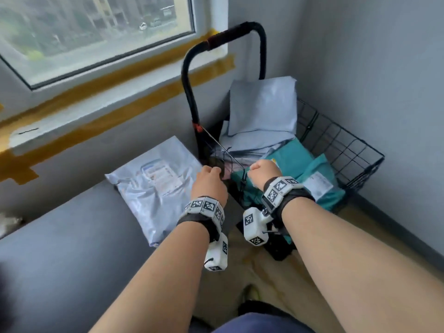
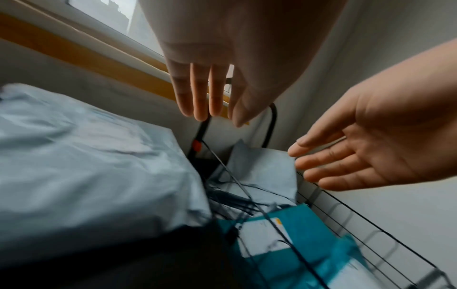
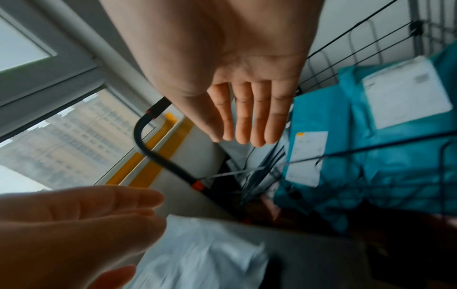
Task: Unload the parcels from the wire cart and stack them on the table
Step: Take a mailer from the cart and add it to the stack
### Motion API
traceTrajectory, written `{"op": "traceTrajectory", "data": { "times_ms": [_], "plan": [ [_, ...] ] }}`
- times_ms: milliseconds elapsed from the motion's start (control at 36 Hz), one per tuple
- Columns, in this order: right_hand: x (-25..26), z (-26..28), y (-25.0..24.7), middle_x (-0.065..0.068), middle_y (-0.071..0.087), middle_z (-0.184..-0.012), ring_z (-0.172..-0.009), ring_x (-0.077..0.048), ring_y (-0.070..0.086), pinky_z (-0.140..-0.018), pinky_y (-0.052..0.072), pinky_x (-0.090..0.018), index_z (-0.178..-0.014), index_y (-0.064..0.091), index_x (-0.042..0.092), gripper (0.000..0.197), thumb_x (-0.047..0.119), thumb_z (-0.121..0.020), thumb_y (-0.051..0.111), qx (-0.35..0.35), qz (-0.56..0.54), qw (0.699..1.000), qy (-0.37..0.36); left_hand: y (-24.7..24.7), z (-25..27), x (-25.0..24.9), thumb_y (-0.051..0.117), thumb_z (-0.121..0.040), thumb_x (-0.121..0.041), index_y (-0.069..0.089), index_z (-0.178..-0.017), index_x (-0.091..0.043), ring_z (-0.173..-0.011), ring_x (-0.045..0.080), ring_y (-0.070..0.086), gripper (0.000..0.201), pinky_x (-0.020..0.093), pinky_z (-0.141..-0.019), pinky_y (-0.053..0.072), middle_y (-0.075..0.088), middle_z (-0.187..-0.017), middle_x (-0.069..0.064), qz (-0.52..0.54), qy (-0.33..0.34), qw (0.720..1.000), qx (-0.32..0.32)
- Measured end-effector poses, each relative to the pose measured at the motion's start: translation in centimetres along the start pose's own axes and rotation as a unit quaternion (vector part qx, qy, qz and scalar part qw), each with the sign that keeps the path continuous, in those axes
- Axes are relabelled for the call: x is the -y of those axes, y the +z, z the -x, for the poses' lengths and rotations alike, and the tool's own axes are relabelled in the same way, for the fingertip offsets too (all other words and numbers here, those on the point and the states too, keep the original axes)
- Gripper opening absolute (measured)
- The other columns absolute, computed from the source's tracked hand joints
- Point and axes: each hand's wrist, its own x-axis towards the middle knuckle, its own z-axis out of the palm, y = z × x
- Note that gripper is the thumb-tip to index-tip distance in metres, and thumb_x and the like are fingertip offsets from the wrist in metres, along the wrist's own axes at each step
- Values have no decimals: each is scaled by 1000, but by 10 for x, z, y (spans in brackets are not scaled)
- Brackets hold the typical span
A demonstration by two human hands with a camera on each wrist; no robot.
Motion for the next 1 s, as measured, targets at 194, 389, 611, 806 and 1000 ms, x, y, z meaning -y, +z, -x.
{"op": "traceTrajectory", "data": {
  "times_ms": [194,389,611,806,1000],
  "plan": [
    [-97,-29,-51,-20,60,-119,-95,-29,53,-79,43,-31,-94,56,2,16,13,-98,45,-23,-34,993,110,46,-17,-83,44,-93,-13,48,-134,-17,-125,26,41,42,39,-99,42,43,-137,5,-31,61,996,52],
    [-158,-54,-64,-16,61,-123,-112,-31,58,-83,44,-29,-121,59,1,31,13,-96,45,-27,-53,979,195,82,-49,-129,44,-94,-14,45,-137,-18,-129,23,37,43,39,-101,40,39,-142,3,-73,94,986,118],
    [-196,-86,-74,-17,62,-119,-109,-33,60,-78,43,-29,-112,62,2,27,16,-94,48,-20,-18,968,251,118,-93,-165,43,-93,-10,44,-137,-19,-129,24,37,45,40,-103,38,39,-141,5,-92,121,971,187],
    [-222,-118,-82,-8,60,-127,-116,-27,57,-93,44,-29,-122,61,9,30,13,-94,53,-19,-43,967,250,149,-128,-192,45,-91,-9,49,-132,-14,-125,26,41,42,39,-103,40,45,-135,8,-101,128,963,212],
    [-228,-154,-86,-1,52,-139,-126,-20,50,-101,39,-28,-135,51,18,47,12,-89,63,58,-91,980,168,175,-143,-201,45,-91,-8,49,-131,-16,-122,25,43,41,40,-100,43,45,-133,6,-104,77,962,240]
  ]
}}
